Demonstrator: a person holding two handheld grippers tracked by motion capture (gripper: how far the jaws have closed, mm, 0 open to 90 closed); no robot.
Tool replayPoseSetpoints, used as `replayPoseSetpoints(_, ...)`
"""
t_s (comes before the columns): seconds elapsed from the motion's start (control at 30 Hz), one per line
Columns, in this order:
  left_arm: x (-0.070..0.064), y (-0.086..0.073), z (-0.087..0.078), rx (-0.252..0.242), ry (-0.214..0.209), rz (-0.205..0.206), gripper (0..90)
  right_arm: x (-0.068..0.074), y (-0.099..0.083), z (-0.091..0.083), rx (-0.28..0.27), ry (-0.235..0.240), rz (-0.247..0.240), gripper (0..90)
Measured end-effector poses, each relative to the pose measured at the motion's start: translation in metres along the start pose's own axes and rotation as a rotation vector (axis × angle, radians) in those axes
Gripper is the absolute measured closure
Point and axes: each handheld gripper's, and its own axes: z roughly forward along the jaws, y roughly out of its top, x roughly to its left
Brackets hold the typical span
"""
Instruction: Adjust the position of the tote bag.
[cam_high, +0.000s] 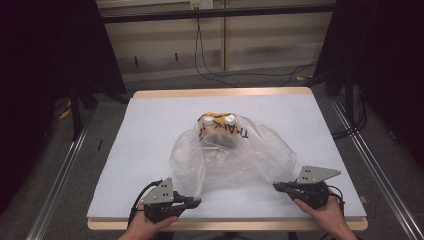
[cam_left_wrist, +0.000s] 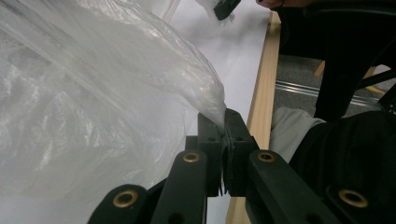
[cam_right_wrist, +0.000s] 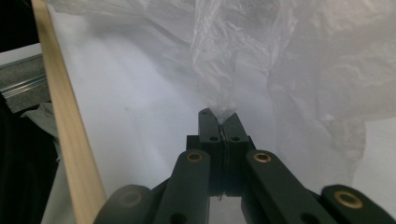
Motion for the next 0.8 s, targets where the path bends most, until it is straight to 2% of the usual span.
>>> replayPoseSetpoints(0.13, 0.000, 0.002, -0.003, -0.017, 0.005, -0.001, 88.1, 0.001, 0.004, -0.005, -0.045, 0.009, 0.006, 90.0)
replayPoseSetpoints(0.27, 0.000, 0.003, -0.006, -0.022, 0.014, 0.006, 88.2, 0.001, 0.005, -0.008, -0.061, 0.008, 0.010, 90.0)
replayPoseSetpoints(0.33, 0.000, 0.005, -0.008, -0.051, 0.014, -0.002, 88.2, 0.002, 0.008, -0.011, -0.085, 0.020, 0.016, 90.0)
replayPoseSetpoints(0.43, 0.000, 0.007, -0.011, -0.055, 0.018, 0.005, 88.2, 0.003, 0.010, -0.013, -0.104, 0.026, 0.016, 90.0)
replayPoseSetpoints(0.47, 0.000, 0.008, -0.013, -0.058, 0.028, 0.008, 88.2, 0.003, 0.013, -0.016, -0.129, 0.032, 0.018, 90.0)
replayPoseSetpoints(0.6, 0.000, 0.012, -0.016, -0.095, 0.031, 0.004, 88.3, 0.004, 0.018, -0.020, -0.156, 0.038, 0.013, 90.0)
replayPoseSetpoints(0.8, -0.001, 0.018, -0.018, -0.109, 0.040, 0.013, 88.3, 0.004, 0.027, -0.023, -0.184, 0.039, -0.001, 90.0)
